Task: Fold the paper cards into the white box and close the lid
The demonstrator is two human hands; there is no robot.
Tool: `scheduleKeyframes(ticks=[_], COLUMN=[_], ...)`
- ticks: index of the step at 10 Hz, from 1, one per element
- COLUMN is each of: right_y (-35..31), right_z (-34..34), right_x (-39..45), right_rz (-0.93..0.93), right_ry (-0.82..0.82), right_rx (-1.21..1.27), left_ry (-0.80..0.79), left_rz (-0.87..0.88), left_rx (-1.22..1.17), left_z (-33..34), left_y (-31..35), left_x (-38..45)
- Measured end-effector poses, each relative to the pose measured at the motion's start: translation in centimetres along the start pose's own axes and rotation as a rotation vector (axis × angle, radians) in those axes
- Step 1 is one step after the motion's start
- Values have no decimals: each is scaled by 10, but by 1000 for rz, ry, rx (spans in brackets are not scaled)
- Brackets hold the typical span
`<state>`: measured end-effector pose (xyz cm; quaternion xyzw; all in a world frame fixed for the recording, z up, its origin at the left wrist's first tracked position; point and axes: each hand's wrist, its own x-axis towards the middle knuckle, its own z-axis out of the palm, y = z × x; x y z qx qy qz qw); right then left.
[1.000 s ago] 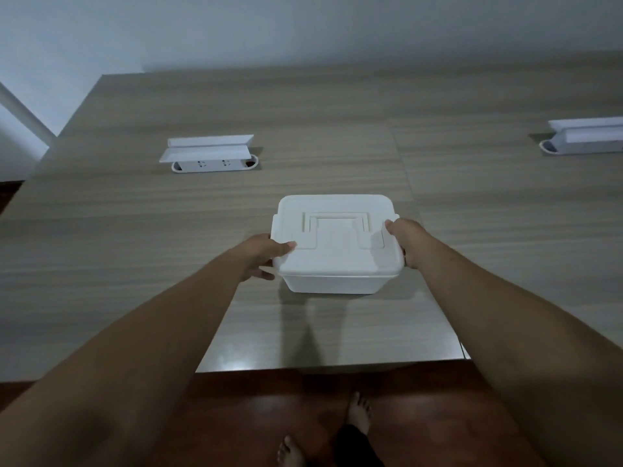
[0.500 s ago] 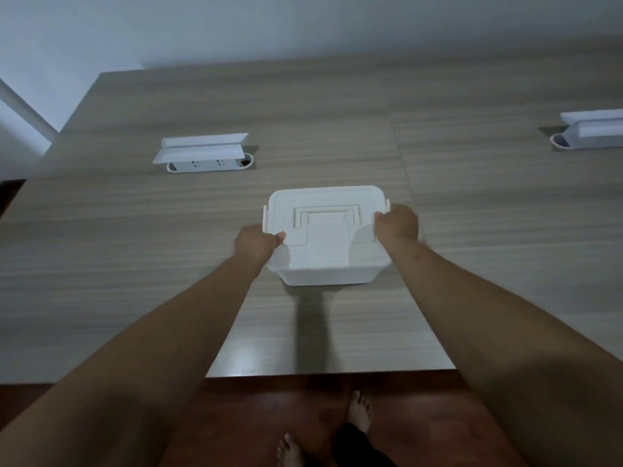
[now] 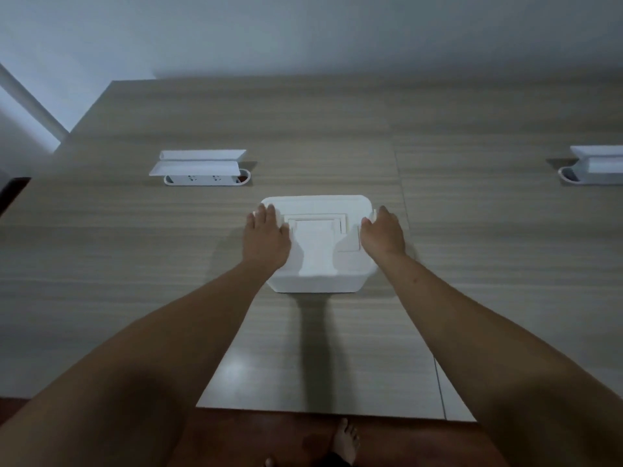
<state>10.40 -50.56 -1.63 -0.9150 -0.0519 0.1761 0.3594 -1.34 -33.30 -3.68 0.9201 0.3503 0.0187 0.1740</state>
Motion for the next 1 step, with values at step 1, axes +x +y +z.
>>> scheduleKeyframes(ticks=[1], right_y=[-10], right_z=[-31], right_x=[-15], right_rz=[-108], right_ry=[77], right_rx=[208], left_ry=[2], left_rz=[110], left_rx=[128], left_z=[15], left_y=[3], left_x=[7])
